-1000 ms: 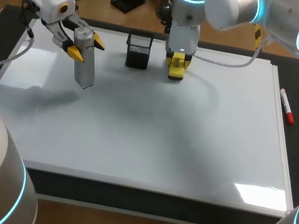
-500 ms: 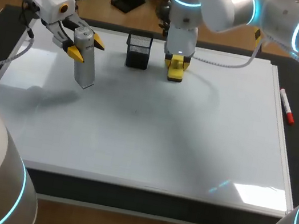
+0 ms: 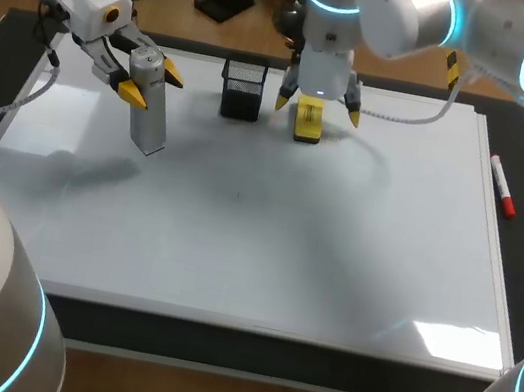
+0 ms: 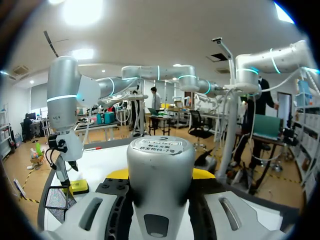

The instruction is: Pick up the inspection probe, press it on each red-marked spot on the whiteboard one by one, put down the probe, pick up the eraser, and wipe off all the red marks.

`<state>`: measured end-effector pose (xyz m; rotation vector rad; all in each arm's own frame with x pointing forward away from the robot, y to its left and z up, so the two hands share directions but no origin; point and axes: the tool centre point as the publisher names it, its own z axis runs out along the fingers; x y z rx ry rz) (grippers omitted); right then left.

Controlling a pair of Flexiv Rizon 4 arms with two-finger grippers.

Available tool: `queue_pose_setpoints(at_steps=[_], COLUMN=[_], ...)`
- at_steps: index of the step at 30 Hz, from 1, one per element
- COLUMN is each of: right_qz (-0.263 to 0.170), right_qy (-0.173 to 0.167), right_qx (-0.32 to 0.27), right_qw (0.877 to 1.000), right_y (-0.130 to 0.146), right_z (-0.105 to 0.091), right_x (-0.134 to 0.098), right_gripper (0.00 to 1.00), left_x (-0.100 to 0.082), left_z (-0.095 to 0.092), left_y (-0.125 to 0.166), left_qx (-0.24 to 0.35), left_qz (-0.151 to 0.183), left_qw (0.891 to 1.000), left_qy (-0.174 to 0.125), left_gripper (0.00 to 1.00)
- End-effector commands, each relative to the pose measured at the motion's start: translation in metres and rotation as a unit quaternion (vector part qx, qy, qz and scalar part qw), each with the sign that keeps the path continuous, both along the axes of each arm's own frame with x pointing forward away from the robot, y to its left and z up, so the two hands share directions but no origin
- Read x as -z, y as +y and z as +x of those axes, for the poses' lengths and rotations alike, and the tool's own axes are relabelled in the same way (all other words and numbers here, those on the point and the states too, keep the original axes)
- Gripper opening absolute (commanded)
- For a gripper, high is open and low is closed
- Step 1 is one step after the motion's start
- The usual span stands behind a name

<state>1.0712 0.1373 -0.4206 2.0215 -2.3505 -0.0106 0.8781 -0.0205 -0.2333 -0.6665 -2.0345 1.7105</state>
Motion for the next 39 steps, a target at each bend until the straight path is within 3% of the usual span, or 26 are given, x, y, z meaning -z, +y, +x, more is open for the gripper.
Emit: queue_pose_setpoints(at_steps=[1, 6, 13, 26, 39], right_qz=[0.024, 0.045, 0.099, 0.139, 0.167], right_qy=[-0.005, 0.005, 0.008, 0.01, 0.015], right_qx=[0.029, 0.102, 0.205, 0.352, 0.442], right_qw=[0.999, 0.994, 0.974, 0.926, 0.881], right_y=[-0.021, -0.036, -0.062, -0.094, -0.107], right_z=[-0.012, -0.016, -0.023, -0.027, -0.03], right_x=[-0.015, -0.024, -0.043, -0.084, -0.125], right_gripper=[1.0, 1.0, 1.0, 1.0, 1.0], left_x=[-0.002, -0.002, -0.002, -0.002, -0.002], left_z=[-0.001, -0.001, -0.001, -0.001, -0.001], left_y=[0.0, 0.0, 0.0, 0.0, 0.0], left_qx=[0.0, 0.0, 0.0, 0.0, 0.0], left_qz=[0.001, 0.001, 0.001, 0.001, 0.001], left_qw=[1.0, 1.0, 1.0, 1.0, 1.0], left_qy=[-0.001, -0.001, -0.001, -0.001, -0.001], left_gripper=[0.0, 0.0, 0.0, 0.0, 0.0])
